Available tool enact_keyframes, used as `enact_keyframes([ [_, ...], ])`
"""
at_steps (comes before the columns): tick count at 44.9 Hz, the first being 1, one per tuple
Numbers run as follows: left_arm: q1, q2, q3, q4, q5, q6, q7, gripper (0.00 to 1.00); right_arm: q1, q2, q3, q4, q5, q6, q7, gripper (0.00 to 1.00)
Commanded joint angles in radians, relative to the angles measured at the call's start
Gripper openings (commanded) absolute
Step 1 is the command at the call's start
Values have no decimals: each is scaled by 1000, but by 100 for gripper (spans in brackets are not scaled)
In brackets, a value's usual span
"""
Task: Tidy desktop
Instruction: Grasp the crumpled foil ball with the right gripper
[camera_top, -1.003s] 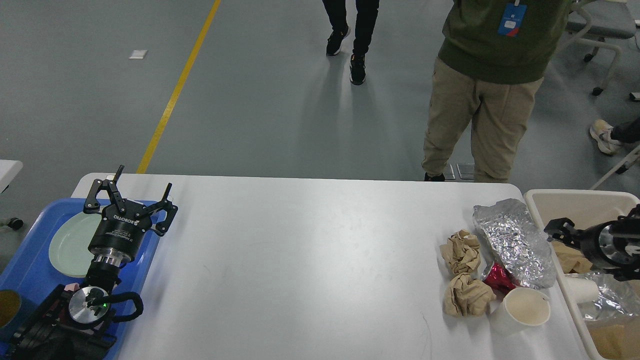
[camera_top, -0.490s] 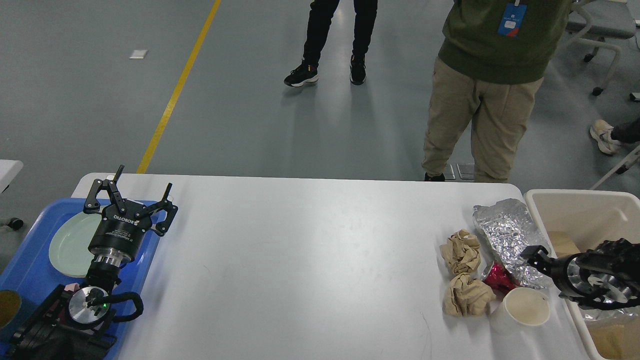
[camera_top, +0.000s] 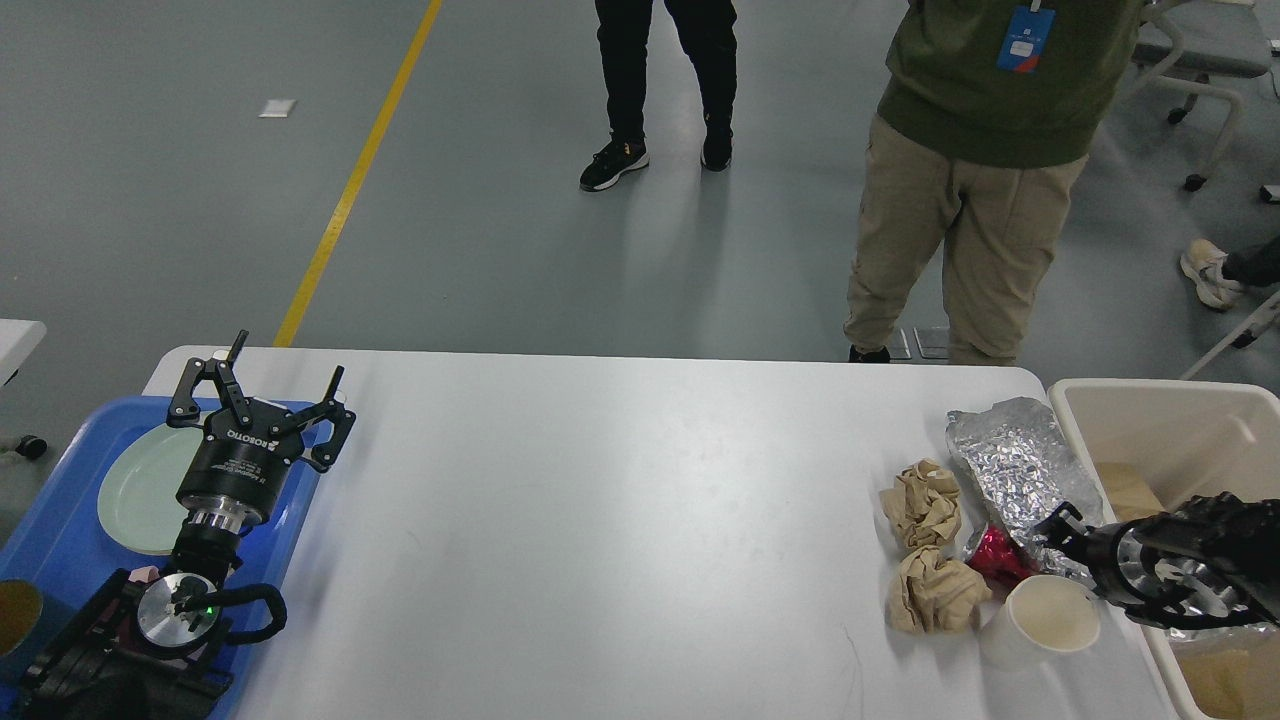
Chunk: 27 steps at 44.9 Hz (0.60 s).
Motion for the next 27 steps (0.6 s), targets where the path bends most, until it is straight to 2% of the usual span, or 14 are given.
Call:
enact_keyframes([
  [1,-2,0,0,0,0,0,0,96,0,0,0,-2,0,0,-13,50],
  [3,0,0,0,0,0,0,0,96,0,0,0,-2,0,0,-20,37],
  [7,-2,0,0,0,0,0,0,96,0,0,2,-5,2,0,-34,21],
  [9,-2,0,0,0,0,0,0,96,-2,0,0,-5,0,0,-42,4],
  [10,0,0,0,0,0,0,0,96,0,0,2,-3,0,0,-43,0],
  [18,-2,0,0,0,0,0,0,96,-2,0,0,-2,0,0,-53,0],
  [27,-2,0,-2,0,0,0,0,96,-2,0,-1,-3,0,0,-93,0],
])
